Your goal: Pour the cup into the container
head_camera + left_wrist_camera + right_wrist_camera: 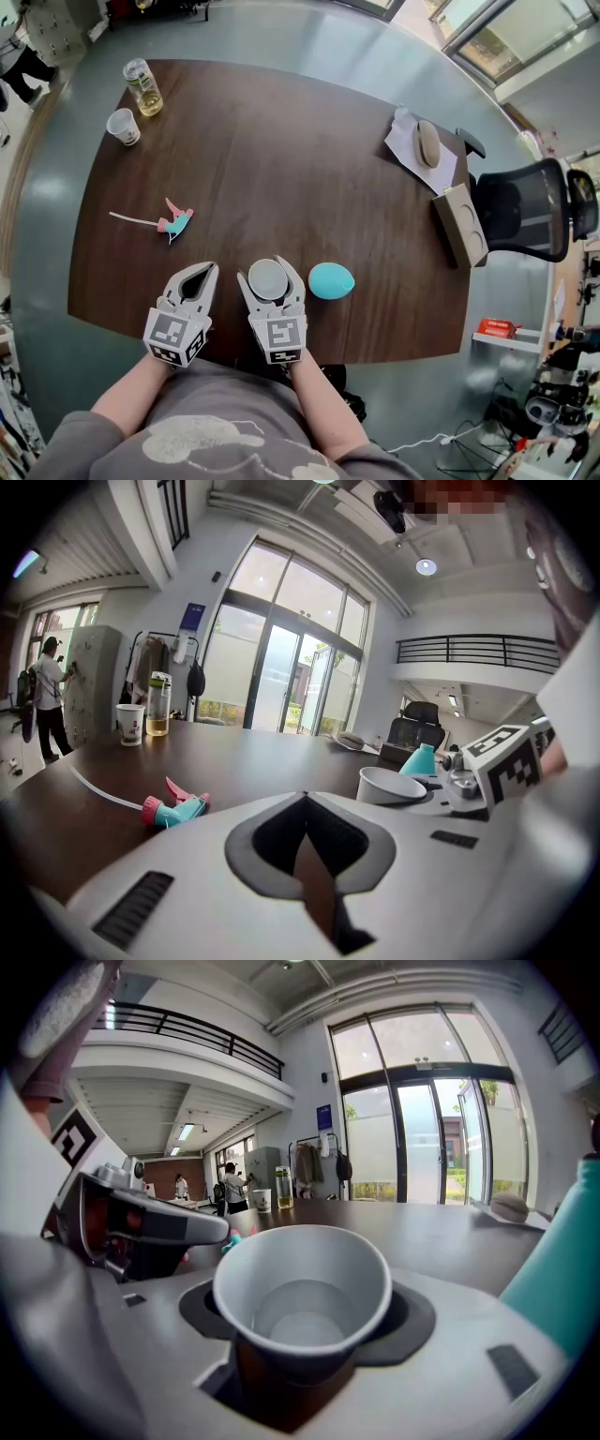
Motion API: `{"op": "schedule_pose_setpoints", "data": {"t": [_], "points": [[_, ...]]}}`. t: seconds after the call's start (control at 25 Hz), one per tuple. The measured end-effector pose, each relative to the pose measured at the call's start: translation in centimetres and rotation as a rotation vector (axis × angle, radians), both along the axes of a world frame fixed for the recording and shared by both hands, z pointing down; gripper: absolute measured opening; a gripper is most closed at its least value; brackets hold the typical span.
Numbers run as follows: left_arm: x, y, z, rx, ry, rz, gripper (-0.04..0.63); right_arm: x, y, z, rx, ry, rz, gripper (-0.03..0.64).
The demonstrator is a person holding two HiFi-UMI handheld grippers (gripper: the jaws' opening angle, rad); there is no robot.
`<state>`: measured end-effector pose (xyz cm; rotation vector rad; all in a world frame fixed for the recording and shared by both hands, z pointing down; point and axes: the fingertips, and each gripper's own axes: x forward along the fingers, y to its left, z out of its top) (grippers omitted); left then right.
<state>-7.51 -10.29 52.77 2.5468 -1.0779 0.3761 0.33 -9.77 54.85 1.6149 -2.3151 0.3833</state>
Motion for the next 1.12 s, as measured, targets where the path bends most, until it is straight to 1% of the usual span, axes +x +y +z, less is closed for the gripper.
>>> {"op": "schedule_pose_setpoints", "data": {"t": [0.16, 0.24, 0.4, 0.6, 0.88, 1.0, 1.12], "points": [[0.0, -0.4, -1.7, 0.019, 0.038, -0.011, 0.006, 0.3, 0.3, -2.4, 0.021, -0.062, 0.003, 0.302], [0.1, -0.5, -2.9, 0.037, 0.057, -0.016, 0.006, 0.5, 0.6, -3.5, 0.03, -0.07, -0.001, 0.302], [0.4, -0.2, -4.7, 0.06, 0.077, -0.015, 0.006, 0.6, 1.2, -4.9, 0.038, -0.058, -0.001, 0.302], [0.6, 0.5, -6.2, 0.083, 0.069, 0.005, 0.006, 0.8, 2.2, -7.0, 0.05, -0.044, 0.0, 0.302], [0.9, 1.2, -8.7, 0.126, 0.111, 0.026, 0.006, 0.9, 2.8, -10.5, 0.109, -0.031, -0.021, 0.302], [1.2, 1.4, -9.5, 0.14, 0.122, 0.043, 0.007, 1.1, 2.8, -11.8, 0.132, -0.039, -0.004, 0.302], [1.4, 1.5, -9.2, 0.127, 0.122, 0.064, 0.006, 1.3, 2.8, -12.6, 0.145, -0.032, 0.022, 0.302]]}}
